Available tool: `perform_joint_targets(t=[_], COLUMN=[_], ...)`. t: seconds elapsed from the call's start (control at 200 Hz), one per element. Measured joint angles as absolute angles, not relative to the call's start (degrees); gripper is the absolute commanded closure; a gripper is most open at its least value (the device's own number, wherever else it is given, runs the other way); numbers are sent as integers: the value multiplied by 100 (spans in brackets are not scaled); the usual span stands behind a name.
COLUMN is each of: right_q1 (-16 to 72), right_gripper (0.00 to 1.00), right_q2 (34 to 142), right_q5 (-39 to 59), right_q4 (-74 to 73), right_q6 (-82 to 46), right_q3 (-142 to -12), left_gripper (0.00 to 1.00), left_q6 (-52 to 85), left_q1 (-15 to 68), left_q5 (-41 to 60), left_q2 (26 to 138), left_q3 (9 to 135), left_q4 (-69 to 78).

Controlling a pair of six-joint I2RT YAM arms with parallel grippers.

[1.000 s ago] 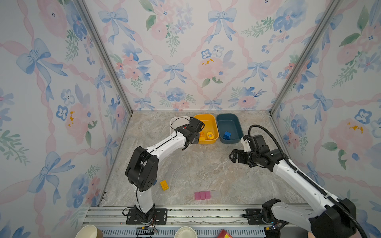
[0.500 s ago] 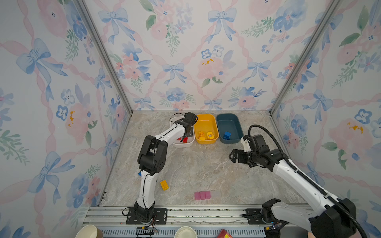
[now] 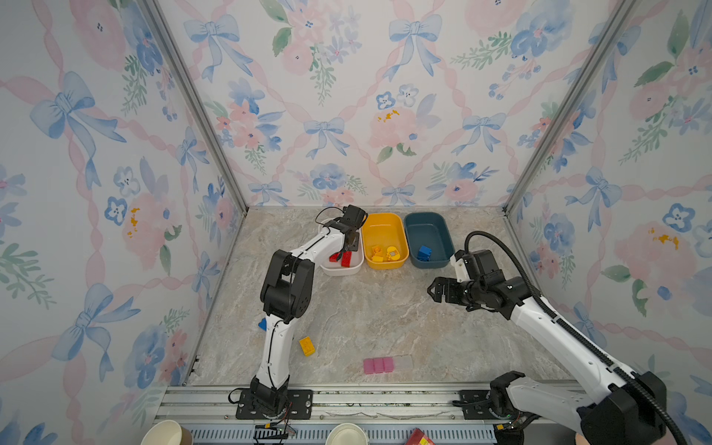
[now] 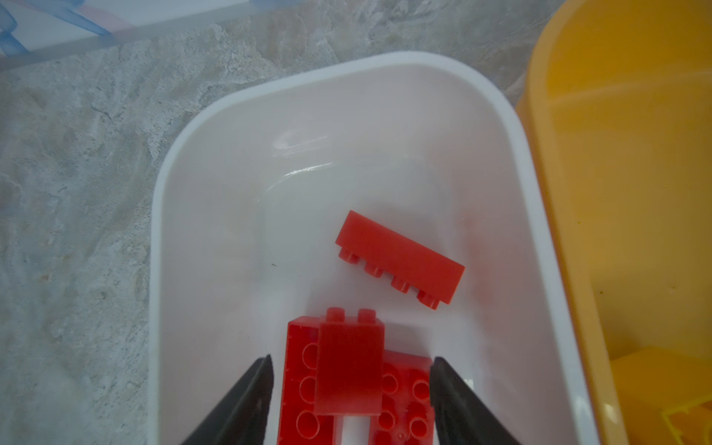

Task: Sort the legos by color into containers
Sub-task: 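Carry the small red brick over the white tub and release it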

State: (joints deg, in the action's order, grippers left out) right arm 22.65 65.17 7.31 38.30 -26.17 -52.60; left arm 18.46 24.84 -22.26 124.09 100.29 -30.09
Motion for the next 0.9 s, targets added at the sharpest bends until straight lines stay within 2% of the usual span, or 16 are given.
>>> perform_joint_targets(t=[0.455, 0.9], right_q1=[2270, 2298], right_gripper=[1, 0], right_q2=[6580, 6641], right_q5=[731, 742], right_q4=[3830, 3811], right_q6=[-2617, -2615], right_q3=[-5280, -5280], left_gripper=[28, 25], left_q6=[2088, 2582], left_q1=[2554, 2880], left_q5=[-1931, -1747], left_q2=[11408, 9625], left_q3=[9242, 7336], left_q4=[-2976, -2978])
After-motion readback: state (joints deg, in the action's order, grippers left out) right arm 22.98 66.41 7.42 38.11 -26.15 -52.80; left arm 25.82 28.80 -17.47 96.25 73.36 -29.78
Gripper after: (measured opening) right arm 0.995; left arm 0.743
